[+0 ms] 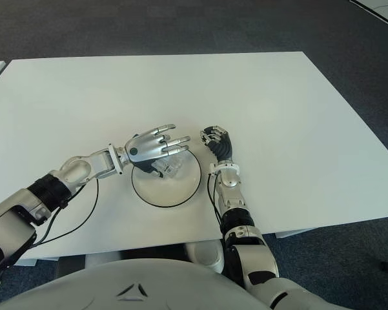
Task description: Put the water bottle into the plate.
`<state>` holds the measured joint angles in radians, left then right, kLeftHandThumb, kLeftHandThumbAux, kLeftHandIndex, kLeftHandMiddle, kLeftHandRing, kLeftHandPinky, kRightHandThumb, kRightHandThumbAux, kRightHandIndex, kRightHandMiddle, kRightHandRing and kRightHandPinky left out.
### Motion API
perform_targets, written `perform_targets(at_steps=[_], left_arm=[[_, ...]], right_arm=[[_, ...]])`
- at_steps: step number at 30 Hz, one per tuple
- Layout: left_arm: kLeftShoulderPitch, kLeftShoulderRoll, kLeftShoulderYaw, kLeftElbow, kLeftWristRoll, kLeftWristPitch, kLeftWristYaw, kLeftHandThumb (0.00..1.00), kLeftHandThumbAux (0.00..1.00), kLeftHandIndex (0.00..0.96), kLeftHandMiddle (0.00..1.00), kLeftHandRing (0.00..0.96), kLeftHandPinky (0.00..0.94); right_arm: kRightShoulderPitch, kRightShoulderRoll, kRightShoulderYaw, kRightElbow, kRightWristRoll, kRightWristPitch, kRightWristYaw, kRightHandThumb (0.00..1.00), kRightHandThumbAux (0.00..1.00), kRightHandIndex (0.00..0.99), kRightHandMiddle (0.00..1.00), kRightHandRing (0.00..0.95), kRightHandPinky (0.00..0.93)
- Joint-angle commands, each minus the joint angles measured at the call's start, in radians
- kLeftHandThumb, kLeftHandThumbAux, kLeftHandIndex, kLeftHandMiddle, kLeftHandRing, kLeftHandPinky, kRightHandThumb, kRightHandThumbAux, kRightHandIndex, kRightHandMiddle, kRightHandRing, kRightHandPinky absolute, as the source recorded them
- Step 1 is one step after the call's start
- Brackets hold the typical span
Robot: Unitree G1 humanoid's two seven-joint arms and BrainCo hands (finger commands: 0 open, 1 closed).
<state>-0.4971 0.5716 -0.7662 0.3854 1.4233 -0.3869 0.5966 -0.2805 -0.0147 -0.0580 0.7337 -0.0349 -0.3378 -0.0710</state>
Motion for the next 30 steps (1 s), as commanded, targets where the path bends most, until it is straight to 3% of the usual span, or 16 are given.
perform_targets(at_steps=[1, 18, 30], left_arm=[[0.004, 0.015, -0.007, -0.023, 0.010, 0.025, 0.023, 0.226, 0.478, 0.000, 0.000, 0.000, 0.000], [0.004, -0.002, -0.010, 0.020, -0.047, -0.016, 0.188, 0.237, 0.526, 0.000, 0.000, 0.000, 0.000], [0.029, -0.047, 0.007, 0.054, -0.057, 0.037, 0.425, 0.159, 0.670, 0.000, 0.000, 0.000, 0.000]], right_arm=[[0.059, 0.002, 0.007, 0.034, -0.003, 0.058, 0.005, 0.701, 0.731, 0.428, 0.524, 0.531, 0.541], [0.075, -0.003, 0.020, 0.004, -0.011, 0.088, -0.002, 0.699, 0.733, 0.426, 0.498, 0.507, 0.495], [0.099, 0.009, 0.030, -0.070, -0.032, 0.164, -0.044, 0.696, 0.734, 0.423, 0.477, 0.482, 0.482]])
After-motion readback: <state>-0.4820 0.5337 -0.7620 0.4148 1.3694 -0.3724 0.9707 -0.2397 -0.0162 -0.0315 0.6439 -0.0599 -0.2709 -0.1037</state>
